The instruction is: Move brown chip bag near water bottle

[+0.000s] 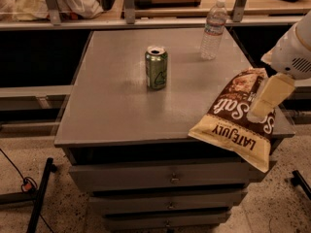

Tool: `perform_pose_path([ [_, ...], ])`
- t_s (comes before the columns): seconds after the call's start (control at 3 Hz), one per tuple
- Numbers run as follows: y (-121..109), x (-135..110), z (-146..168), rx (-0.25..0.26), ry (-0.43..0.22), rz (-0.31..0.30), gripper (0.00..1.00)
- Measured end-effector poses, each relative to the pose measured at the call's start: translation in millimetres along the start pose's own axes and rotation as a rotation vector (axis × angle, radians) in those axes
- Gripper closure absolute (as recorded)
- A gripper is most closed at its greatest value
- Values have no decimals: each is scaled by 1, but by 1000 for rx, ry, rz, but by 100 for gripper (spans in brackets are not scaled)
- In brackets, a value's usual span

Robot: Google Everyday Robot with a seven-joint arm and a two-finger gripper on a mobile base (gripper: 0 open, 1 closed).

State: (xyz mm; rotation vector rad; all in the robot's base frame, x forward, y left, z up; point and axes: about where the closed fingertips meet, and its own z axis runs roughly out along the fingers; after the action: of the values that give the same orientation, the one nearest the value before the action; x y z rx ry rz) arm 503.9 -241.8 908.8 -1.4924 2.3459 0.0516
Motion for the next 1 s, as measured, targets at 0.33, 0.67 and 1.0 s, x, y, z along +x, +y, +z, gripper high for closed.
perform_pose_path([
  [0.33, -9, 8, 33, -17, 17, 67, 19],
  [0.67, -9, 6, 55, 15, 92, 87, 41],
  [1.0, -10, 5, 53, 20, 102, 86, 65],
])
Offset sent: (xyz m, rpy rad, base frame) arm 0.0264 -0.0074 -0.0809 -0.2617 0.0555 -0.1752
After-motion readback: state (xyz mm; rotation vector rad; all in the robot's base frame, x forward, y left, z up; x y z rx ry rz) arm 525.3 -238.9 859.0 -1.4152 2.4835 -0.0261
